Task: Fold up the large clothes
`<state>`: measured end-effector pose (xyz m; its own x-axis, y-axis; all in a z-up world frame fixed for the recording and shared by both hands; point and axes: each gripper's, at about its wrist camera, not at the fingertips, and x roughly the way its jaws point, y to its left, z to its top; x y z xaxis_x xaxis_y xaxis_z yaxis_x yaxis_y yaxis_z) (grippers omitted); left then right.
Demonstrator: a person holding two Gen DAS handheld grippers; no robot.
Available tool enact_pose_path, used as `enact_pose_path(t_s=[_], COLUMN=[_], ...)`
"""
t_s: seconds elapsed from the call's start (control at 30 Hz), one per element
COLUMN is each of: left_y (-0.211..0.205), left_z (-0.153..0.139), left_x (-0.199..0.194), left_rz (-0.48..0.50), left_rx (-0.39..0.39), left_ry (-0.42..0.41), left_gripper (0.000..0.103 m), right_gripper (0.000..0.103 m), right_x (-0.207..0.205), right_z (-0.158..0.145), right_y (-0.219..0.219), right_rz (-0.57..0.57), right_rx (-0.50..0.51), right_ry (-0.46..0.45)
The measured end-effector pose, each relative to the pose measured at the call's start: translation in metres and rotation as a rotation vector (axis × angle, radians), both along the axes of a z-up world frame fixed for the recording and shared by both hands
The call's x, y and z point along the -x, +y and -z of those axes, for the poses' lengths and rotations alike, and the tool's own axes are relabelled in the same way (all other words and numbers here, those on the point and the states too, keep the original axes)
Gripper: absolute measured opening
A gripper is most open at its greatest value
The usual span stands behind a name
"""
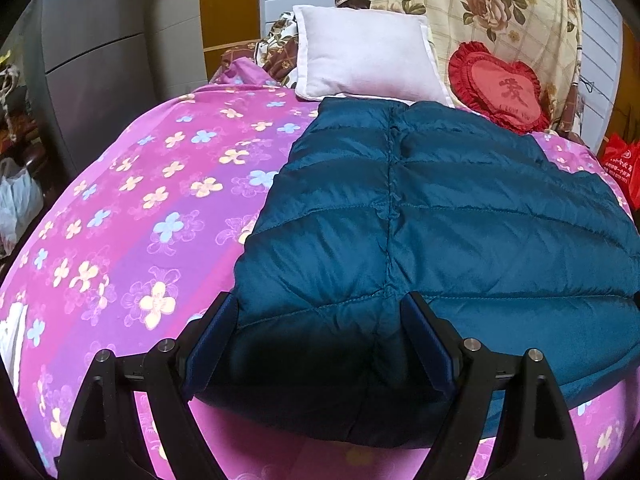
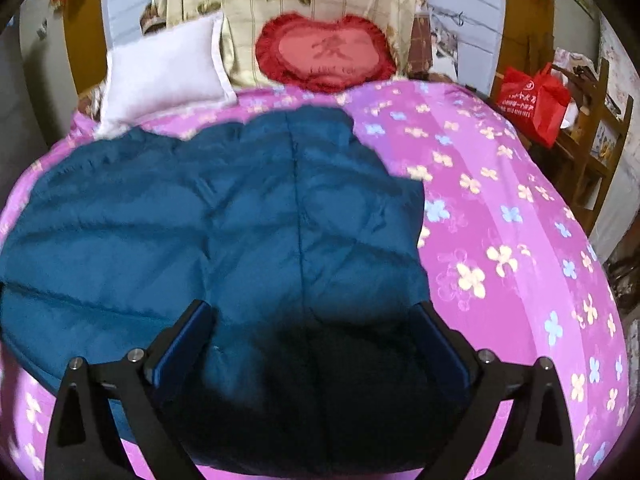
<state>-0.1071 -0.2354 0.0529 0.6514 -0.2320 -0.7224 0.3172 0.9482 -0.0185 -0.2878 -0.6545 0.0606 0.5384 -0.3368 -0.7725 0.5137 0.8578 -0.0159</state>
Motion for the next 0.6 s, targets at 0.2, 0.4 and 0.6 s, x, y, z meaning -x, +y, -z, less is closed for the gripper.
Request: enact_pose_path(t_s=[0.2,0.4,0.6], left_y=[0.003,0.023,0.054], left_z=[0.0,-0.01,-0.008], left_x=[-0.004,-0.014,-0.041], left_rz=[0.005,-0.007,-0.067], left_rx=[0.019,0.162,0.331], left_ry=[0.017,0.058,0.137], left_gripper=[0.067,0.067,0.067], right_gripper=[0.103,0.103,0.103], right_x=[0.0,0.013,0.014], right_z=[0.001,-0.018,-0.017], right_y=[0.002,0.003,-0.022], right_rz=[-0.008,-0.008,0.029], right_rx=[0.007,0.026,-0.038], right_ry=[-0.003,-0.073,-0.094])
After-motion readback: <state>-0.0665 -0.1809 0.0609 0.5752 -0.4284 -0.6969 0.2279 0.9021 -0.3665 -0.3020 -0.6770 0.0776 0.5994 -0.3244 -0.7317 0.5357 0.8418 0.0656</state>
